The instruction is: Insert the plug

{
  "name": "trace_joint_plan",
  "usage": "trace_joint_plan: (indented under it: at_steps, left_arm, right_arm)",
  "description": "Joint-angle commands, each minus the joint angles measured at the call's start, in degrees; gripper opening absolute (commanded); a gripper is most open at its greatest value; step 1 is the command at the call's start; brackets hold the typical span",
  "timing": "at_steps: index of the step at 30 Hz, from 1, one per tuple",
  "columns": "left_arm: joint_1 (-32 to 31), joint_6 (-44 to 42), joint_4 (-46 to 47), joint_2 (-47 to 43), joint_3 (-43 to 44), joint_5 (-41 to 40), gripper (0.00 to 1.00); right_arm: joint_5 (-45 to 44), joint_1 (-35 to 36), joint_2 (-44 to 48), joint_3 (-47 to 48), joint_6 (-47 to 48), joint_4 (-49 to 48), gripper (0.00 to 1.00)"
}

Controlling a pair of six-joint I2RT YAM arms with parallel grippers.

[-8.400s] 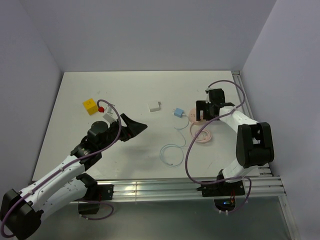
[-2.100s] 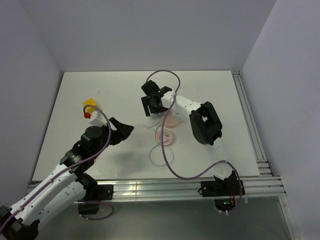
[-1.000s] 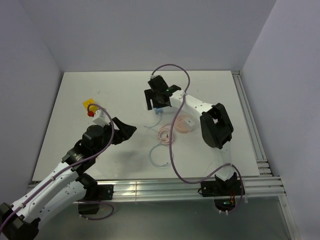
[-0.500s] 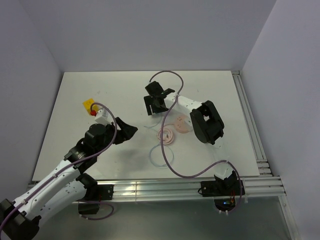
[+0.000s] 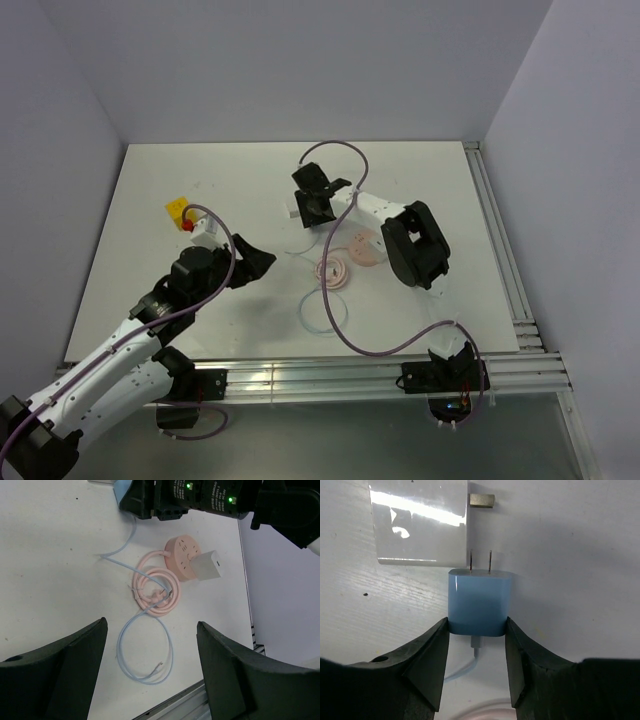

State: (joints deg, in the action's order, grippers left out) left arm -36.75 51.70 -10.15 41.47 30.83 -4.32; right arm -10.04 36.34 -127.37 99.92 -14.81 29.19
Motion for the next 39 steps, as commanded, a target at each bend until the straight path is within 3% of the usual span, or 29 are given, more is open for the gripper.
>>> trace_joint_plan:
  at_steps: [1,2,4,12,16,20,23,25,32,39]
  left_arm:
    - [-0.07,-1.34,1.72,0.10,3.09,1.06,0.77]
    - [-0.07,-1.52,1.72,0.19,3.53,1.59,0.77]
    - [-0.07,-1.52,0.75,0.27,4.06,1.94,0.77]
    - [-0.16,-0.90,-1.10,1.50,9.51,7.46,0.79]
    - [0.01,-0.82,-1.54,5.18,14.77,12.13,0.80]
    - [0.71,1.02,0.39,9.32,17.86,18.28,0.83]
    - [1.33,3.49,7.12,13.10,17.78,26.88,0.83]
    - [1.42,5.25,11.27,16.16,16.99,33.80,0.82]
    - [0.98,10.34,22.44,21.37,12.24,44.02,0.82]
    - [-0.34,8.15,19.03,23.04,14.17,42.90,0.81]
  right_arm:
    - [-0.68,-0.39,8.18,-3.40,2.41,-5.10,0.11]
    - [-0.51,-0.39,9.58,-4.02,2.68,-6.24,0.03]
    - [0.46,-0.39,13.89,-6.30,3.91,-7.65,0.00]
    - [6.69,-0.39,34.51,-20.71,7.77,-10.91,0.00]
    - [20.02,-0.21,48.15,-33.63,10.76,-12.40,0.00]
    - [27.15,0.22,63.96,-41.99,13.92,-12.84,0.00]
    - [32.87,0.31,69.34,-45.51,14.37,-12.05,0.00]
    - [34.99,0.40,70.41,-46.56,16.12,-11.01,0.00]
    - [36.67,2.86,70.68,-46.31,16.92,-9.50,0.00]
    - [36.67,5.50,71.03,-45.60,17.36,-8.89,0.00]
